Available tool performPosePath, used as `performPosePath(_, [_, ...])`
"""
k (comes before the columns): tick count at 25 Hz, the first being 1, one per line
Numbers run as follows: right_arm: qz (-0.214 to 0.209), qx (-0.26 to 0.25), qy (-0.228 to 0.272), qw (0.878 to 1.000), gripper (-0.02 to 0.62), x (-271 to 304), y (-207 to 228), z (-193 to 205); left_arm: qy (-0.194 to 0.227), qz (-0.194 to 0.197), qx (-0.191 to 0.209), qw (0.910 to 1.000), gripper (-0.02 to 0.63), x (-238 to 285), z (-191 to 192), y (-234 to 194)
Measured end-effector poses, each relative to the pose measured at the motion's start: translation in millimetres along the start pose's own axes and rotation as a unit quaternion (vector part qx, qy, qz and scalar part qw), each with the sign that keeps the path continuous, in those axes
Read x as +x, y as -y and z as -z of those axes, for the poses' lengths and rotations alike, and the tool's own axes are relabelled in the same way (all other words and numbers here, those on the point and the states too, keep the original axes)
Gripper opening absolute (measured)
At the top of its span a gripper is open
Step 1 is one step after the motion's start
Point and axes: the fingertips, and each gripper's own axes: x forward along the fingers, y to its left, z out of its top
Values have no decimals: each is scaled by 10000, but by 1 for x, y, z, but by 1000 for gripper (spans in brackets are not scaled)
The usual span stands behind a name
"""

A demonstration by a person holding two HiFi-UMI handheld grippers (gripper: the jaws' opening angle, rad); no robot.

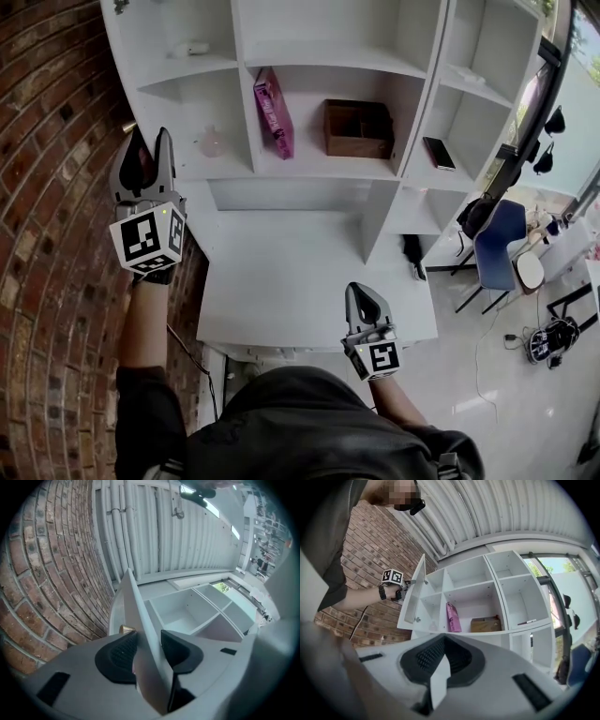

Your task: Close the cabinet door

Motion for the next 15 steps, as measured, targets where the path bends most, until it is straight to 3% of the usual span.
performPosePath(15, [668,-86,-106,9977,0,-28,30,4,99,201,632,9977,184,40,16,54])
